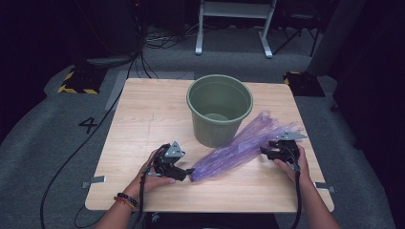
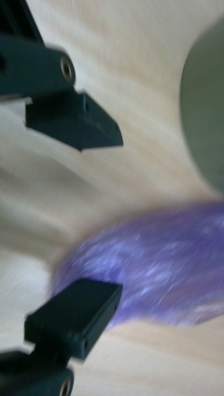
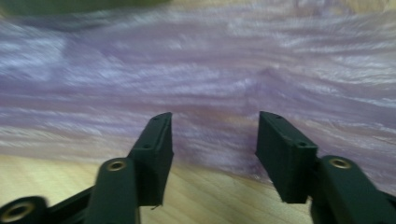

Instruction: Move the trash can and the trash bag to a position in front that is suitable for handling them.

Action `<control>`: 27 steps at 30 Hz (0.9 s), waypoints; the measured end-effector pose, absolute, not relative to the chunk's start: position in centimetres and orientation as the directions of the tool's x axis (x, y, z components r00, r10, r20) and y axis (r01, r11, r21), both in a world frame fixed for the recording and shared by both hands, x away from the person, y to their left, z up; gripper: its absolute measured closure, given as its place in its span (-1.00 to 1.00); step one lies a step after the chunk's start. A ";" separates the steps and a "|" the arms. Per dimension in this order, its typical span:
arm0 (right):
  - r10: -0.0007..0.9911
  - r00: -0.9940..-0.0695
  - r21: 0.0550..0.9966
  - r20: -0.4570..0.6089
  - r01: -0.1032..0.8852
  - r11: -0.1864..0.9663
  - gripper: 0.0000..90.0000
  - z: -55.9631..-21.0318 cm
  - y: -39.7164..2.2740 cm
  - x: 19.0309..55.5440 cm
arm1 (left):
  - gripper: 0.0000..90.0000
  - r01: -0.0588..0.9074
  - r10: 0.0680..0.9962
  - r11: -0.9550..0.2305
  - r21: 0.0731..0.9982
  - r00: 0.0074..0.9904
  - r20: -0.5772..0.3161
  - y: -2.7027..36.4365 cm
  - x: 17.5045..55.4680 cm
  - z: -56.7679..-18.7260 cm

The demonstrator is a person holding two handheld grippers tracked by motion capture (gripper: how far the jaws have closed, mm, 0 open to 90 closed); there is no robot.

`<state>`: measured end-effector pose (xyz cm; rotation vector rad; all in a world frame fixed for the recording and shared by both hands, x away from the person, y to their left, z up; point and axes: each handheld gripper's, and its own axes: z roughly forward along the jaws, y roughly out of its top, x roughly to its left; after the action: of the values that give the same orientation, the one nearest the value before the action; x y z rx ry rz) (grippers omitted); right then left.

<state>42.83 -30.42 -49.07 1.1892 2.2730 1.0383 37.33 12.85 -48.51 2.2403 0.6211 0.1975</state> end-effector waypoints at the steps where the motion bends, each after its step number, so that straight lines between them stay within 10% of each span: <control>1: 0.814 -0.580 0.761 0.014 0.534 0.368 -0.07 -48.9 -30.4 42.6 | -0.36 0.362 0.473 -0.589 0.723 0.880 -0.055 12.7 37.2 -48.7; 13: 0.667 -0.744 0.844 -0.030 0.339 0.416 -0.52 -46.5 -26.9 38.8 | -0.23 0.354 0.450 -0.616 0.704 0.891 -0.055 10.4 37.4 -49.7; 27: 0.662 -0.743 0.761 -0.101 0.372 0.532 -0.50 -49.5 -23.5 42.1 | -0.38 0.317 0.452 -0.611 0.726 0.892 -0.009 9.2 37.9 -50.3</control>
<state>42.07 -23.54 -49.46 0.8496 2.3963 1.0585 37.91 9.19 -50.26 2.2753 0.5481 0.2238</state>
